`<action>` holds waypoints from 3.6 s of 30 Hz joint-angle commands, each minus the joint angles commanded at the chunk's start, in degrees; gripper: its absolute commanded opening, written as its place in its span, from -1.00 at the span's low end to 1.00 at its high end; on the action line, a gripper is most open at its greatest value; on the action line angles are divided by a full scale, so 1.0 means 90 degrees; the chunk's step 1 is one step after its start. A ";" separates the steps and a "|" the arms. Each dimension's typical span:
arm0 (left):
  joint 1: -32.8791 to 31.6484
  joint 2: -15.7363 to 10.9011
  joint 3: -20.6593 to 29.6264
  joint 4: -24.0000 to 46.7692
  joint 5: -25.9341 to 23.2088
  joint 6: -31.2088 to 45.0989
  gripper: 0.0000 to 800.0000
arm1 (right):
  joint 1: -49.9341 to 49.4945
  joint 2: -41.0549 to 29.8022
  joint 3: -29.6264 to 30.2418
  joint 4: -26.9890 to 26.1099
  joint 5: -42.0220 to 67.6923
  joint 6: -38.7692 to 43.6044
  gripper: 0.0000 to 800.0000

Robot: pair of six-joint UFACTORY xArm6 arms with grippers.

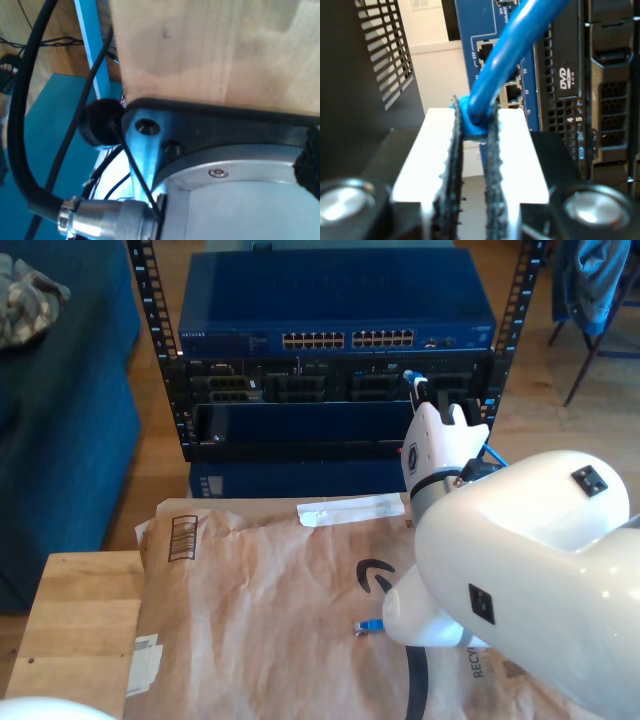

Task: Grab the cable and plug it in

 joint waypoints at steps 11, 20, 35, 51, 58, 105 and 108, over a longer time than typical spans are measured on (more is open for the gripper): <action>0.0000 0.0000 0.0000 0.0000 0.0000 0.0000 1.00 | 0.0166 0.0703 -0.0957 0.0781 -0.0303 -0.0186 -1.00; 0.0000 0.0000 -0.0010 0.0000 0.0000 0.0000 1.00 | 0.0195 0.1162 -0.1621 0.1368 -0.0596 -0.0791 -1.00; 0.0000 0.0000 0.0000 0.0000 0.0000 0.0000 1.00 | 0.0352 0.1651 -0.2657 0.1866 -0.0703 -0.1553 -1.00; 0.0000 0.0000 0.0000 0.0000 0.0000 0.0000 1.00 | 0.0430 0.1856 -0.3087 0.2168 -0.0606 -0.1866 -1.00; 0.0000 0.0000 0.0000 0.0000 0.0000 0.0000 1.00 | 0.0430 0.1934 -0.3311 0.2335 -0.0400 -0.1875 -1.00; 0.0000 0.0000 0.0000 0.0000 0.0000 0.0000 1.00 | 0.0420 0.2325 -0.4044 0.2422 -0.0029 -0.1856 -1.00; 0.0000 0.0000 0.0000 0.0000 0.0000 0.0000 1.00 | 0.0410 0.2325 -0.4034 0.2422 -0.0029 -0.1856 -1.00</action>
